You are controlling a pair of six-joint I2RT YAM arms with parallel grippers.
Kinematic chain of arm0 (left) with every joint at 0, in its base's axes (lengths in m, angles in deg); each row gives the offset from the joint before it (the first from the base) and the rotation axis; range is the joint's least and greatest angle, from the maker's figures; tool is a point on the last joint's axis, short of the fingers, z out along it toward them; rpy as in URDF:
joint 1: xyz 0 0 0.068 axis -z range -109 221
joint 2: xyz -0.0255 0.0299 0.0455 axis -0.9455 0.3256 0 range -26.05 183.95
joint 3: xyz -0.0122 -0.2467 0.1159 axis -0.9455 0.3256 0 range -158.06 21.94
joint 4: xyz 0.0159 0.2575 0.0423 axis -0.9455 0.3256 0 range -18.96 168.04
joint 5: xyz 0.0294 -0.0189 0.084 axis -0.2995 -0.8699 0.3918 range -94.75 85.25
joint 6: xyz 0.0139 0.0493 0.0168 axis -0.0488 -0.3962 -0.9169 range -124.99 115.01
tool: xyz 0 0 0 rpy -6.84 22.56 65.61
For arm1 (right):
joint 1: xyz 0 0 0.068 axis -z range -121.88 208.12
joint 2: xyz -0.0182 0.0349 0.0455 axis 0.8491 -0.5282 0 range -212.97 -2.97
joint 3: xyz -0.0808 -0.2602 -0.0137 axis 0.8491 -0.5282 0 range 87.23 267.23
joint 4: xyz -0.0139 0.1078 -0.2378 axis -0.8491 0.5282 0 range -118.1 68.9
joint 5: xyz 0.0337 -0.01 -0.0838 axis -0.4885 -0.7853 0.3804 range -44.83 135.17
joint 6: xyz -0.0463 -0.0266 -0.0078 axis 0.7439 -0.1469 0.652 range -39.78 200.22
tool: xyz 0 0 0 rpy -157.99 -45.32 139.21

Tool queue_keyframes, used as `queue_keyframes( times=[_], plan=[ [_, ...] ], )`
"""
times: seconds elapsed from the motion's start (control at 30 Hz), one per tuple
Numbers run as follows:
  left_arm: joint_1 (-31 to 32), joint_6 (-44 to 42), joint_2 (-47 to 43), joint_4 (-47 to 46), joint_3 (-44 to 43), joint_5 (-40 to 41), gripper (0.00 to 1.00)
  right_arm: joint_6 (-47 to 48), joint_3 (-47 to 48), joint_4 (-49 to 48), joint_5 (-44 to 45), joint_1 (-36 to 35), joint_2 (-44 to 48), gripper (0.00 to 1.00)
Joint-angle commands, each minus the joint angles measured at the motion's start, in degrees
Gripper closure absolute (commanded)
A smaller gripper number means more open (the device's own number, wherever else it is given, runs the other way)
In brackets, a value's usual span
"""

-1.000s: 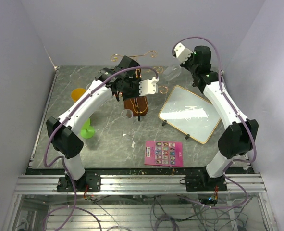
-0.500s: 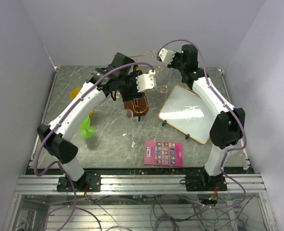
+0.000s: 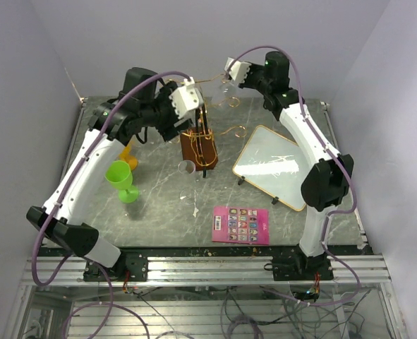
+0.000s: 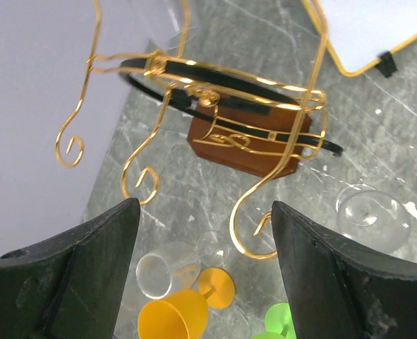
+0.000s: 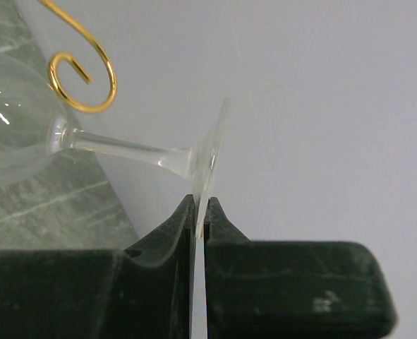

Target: Place the wine glass upside down on the wine glass rack

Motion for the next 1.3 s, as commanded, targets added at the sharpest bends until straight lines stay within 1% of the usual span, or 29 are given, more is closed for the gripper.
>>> queue_keyframes(
  times=[0.0, 0.23, 0.47, 0.7, 0.97, 1.27],
  plan=[
    [-4.37, 5.02, -2.4, -4.88, 0.42, -2.4, 0.14, 1.44, 4.66, 0.66, -4.82, -0.93, -1.19, 1.0],
    [-7.72, 6.46, -4.3, -5.72, -0.4, -2.2, 0.14, 7.25, 8.11, 3.47, -6.57, -1.94, -4.4, 1.0],
    [-9.51, 6.68, -5.45, -6.22, 0.15, -1.85, 0.14, 12.18, 11.62, 4.68, -8.34, -3.13, -7.89, 1.0],
    [-10.46, 7.0, -5.91, -6.94, 0.88, -1.8, 0.15, 11.93, 14.19, 3.37, -8.35, -3.98, -10.86, 1.0],
    [-10.95, 6.84, -5.99, -7.31, 0.9, -1.07, 0.15, 11.57, 16.63, -0.28, -6.64, -4.42, -14.59, 1.0],
    [-11.28, 6.65, -5.99, -7.24, 0.98, -0.91, 0.16, 13.58, 16.88, -1.73, -4.33, -4.27, -15.9, 1.0]
  ],
)
